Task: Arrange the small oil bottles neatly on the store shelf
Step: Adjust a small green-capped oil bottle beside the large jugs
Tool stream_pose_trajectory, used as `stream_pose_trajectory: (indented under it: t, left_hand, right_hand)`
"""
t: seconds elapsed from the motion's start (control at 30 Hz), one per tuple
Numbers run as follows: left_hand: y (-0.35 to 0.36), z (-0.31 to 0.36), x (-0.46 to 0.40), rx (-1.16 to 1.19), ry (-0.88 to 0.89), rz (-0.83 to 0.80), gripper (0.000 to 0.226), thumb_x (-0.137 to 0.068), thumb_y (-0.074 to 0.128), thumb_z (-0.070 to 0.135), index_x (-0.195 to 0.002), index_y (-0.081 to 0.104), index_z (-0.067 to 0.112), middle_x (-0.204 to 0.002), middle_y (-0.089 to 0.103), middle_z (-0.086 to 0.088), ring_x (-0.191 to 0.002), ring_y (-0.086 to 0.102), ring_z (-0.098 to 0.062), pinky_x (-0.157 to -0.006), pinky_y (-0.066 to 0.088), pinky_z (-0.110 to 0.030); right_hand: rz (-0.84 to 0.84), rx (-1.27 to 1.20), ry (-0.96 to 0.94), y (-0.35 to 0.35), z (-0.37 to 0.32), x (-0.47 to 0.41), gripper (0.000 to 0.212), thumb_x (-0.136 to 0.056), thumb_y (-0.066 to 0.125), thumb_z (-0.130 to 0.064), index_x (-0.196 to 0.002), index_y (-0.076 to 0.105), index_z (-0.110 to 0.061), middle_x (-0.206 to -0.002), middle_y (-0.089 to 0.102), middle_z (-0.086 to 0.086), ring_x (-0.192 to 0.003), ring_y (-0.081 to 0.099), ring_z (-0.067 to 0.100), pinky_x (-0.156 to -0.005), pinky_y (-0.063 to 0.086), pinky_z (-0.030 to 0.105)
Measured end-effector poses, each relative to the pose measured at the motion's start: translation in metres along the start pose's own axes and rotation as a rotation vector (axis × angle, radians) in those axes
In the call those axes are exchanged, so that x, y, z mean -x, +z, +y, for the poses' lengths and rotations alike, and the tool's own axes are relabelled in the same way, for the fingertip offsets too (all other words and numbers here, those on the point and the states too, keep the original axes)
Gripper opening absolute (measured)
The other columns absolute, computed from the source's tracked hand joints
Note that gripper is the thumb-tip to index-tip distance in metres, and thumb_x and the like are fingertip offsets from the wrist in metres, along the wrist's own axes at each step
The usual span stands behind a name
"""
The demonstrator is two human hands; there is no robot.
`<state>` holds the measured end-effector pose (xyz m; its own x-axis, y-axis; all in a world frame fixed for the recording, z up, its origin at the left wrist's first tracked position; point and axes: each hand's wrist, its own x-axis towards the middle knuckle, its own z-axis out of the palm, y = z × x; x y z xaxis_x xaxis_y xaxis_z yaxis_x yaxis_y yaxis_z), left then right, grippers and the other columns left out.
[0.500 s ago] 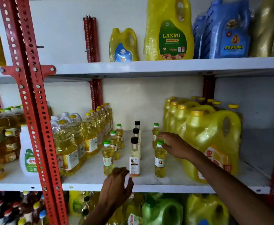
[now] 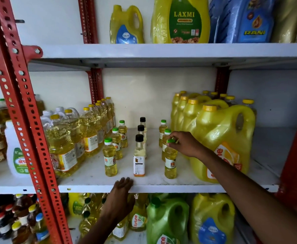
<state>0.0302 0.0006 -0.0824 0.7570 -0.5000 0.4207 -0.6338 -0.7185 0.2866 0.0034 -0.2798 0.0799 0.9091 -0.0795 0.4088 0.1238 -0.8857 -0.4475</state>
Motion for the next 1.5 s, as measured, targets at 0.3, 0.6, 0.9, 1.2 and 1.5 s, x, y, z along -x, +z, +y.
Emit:
stream_pose_trajectory:
  t: [0.3, 0.6, 0.9, 1.2, 1.5]
  left_hand:
    - [0.007, 0.001, 0.001, 0.006, -0.037, 0.005, 0.064, -0.085, 0.062, 0.028, -0.142, 0.035, 0.016, -0.152, 0.037, -0.005, -0.143, 0.025, -0.022, -0.114, 0.015, -0.031]
    - [0.006, 0.003, 0.001, 0.033, -0.044, 0.015, 0.065, -0.086, 0.06, 0.024, -0.143, 0.031, 0.016, -0.154, 0.033, -0.004, -0.144, 0.021, -0.021, -0.116, 0.013, -0.033]
    - [0.007, 0.002, 0.001, 0.04, -0.05, 0.013, 0.065, -0.086, 0.061, 0.023, -0.143, 0.032, 0.015, -0.153, 0.034, -0.006, -0.144, 0.021, -0.022, -0.116, 0.012, -0.033]
    - [0.006, 0.003, 0.002, 0.045, -0.043, 0.018, 0.065, -0.085, 0.061, 0.023, -0.143, 0.033, 0.015, -0.153, 0.035, -0.007, -0.144, 0.022, -0.022, -0.118, 0.015, -0.036]
    - [0.005, 0.003, 0.003, 0.031, -0.028, 0.011, 0.065, -0.085, 0.061, 0.024, -0.143, 0.033, 0.015, -0.153, 0.035, -0.007, -0.144, 0.022, -0.022, -0.117, 0.013, -0.035]
  right_hand:
    - [-0.028, -0.036, 0.047, -0.001, -0.003, 0.005, 0.04, -0.077, 0.076, -0.022, -0.115, 0.066, -0.017, -0.115, 0.07, 0.011, -0.088, 0.063, 0.015, -0.075, 0.043, 0.019]
    - [-0.029, -0.02, 0.027, -0.004, -0.013, 0.011, 0.033, -0.074, 0.078, -0.021, -0.105, 0.069, -0.014, -0.107, 0.073, 0.013, -0.098, 0.068, 0.023, -0.085, 0.053, 0.03]
    - [-0.035, -0.013, 0.019, -0.005, -0.021, 0.017, 0.031, -0.075, 0.077, -0.021, -0.105, 0.07, -0.011, -0.104, 0.072, 0.012, -0.096, 0.066, 0.022, -0.079, 0.047, 0.026]
    - [-0.051, -0.002, 0.047, -0.008, -0.022, 0.02, 0.033, -0.076, 0.077, -0.022, -0.107, 0.069, -0.013, -0.109, 0.072, 0.012, -0.094, 0.066, 0.021, -0.077, 0.044, 0.024]
    - [-0.091, 0.044, 0.057, -0.009, -0.027, 0.018, 0.039, -0.074, 0.079, -0.024, -0.109, 0.068, -0.013, -0.109, 0.071, 0.013, -0.098, 0.065, 0.024, -0.082, 0.05, 0.029]
